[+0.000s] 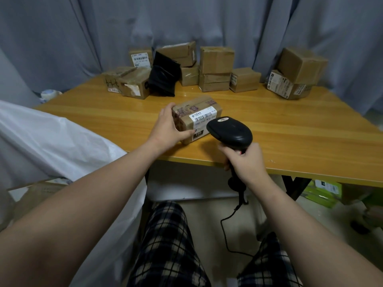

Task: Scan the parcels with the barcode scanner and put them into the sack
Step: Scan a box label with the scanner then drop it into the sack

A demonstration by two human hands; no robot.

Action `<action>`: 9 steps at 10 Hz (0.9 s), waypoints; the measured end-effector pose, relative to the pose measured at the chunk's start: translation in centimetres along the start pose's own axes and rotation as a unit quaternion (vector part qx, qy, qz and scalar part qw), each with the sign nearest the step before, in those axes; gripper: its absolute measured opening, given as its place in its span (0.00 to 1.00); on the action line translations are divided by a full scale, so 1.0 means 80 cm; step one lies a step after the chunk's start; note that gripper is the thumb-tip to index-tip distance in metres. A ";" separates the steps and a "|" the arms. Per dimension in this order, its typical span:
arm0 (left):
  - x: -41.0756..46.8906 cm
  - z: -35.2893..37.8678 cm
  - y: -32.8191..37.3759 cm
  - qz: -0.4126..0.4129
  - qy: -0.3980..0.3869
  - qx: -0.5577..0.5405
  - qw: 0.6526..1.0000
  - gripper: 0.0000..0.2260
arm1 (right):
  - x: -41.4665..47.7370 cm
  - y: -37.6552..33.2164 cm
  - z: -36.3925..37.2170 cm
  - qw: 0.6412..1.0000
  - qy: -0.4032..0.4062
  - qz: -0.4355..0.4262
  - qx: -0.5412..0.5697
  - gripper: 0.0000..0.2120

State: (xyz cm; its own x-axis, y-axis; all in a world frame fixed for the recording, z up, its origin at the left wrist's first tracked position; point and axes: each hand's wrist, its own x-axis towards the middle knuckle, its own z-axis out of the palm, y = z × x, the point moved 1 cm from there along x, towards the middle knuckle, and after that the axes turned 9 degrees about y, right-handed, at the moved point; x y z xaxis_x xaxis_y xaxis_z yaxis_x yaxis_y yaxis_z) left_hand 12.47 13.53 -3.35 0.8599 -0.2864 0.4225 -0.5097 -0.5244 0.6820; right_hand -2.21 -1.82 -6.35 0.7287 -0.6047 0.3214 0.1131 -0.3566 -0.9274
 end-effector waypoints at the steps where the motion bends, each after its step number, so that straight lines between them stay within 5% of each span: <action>1: -0.001 -0.002 -0.003 0.015 0.006 0.002 1.000 0.43 | -0.007 0.001 -0.002 0.999 0.010 -0.020 -0.024 0.12; 9: 0.000 -0.004 0.000 0.015 0.023 -0.005 1.000 0.43 | -0.019 -0.002 -0.007 0.999 0.012 -0.028 -0.017 0.09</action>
State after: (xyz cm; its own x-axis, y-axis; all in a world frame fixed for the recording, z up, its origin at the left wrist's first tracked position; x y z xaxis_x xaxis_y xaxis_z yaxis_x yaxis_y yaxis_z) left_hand 12.48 13.77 -3.11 0.8422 -0.2651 0.4694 -0.5358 -0.5079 0.6745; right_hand -3.72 -1.29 -6.56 0.7050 -0.6008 0.3767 0.1295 -0.4132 -0.9014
